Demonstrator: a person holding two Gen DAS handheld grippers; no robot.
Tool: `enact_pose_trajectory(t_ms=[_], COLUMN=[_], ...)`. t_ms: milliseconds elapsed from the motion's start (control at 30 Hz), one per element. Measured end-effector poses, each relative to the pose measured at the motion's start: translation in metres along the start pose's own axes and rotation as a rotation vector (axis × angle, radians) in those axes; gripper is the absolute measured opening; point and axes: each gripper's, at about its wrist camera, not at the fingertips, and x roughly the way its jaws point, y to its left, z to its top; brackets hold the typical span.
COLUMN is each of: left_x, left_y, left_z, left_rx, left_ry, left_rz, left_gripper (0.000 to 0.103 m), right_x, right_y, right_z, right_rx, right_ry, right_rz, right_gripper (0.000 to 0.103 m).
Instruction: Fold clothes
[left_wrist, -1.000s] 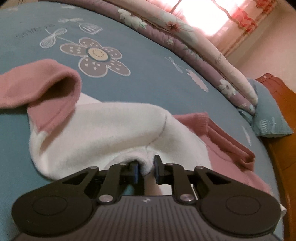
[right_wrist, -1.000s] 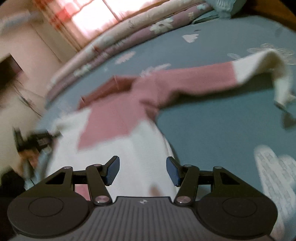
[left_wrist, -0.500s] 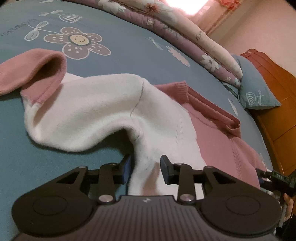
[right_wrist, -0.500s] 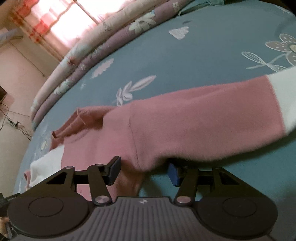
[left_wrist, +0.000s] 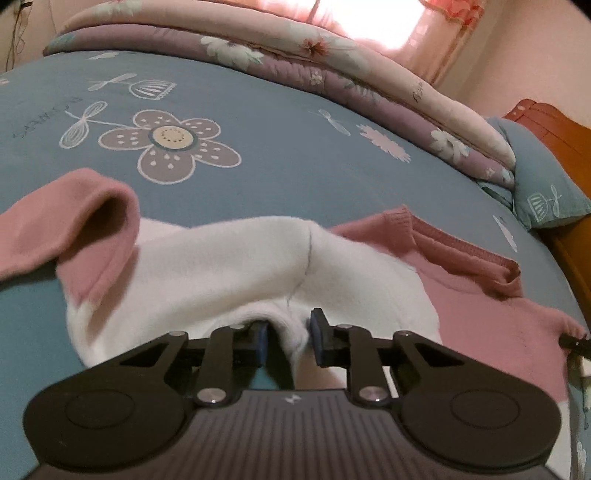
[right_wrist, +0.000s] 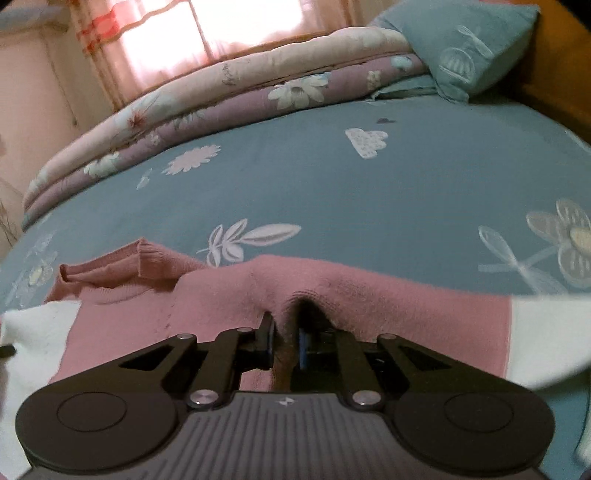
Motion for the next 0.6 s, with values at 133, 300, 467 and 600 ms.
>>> enact_pose_trajectory(t_ms=[133,300,467,600], left_x=[0.014,0.019,0.005,-0.019], left_y=[-0.002,-0.008,-0.014,-0.013], left_z=[0.008,0.011,0.002,-0.015], left_rx=[0.019,0.047,0.080,0.080], left_ry=[0.004,0.006,0.026,0.043], left_rz=[0.029,0.060,0.076,0.054], left_gripper=[0.021,0.023,0.029,0.036], right_x=[0.018,0.027,-0.004,-0.054], right_y=[-0.001,-0.015,-0.020,-0.018], right_z=[0.002,-0.009,-0.017,-0.036], right_rx=[-0.040,0.033,0.053,0.032], right_ry=[0.033,0.070,0.127,0.149], right_rz=[-0.043,-0.028,0.004,0.042], right_gripper=[0.014,0.021,0.034,0.040])
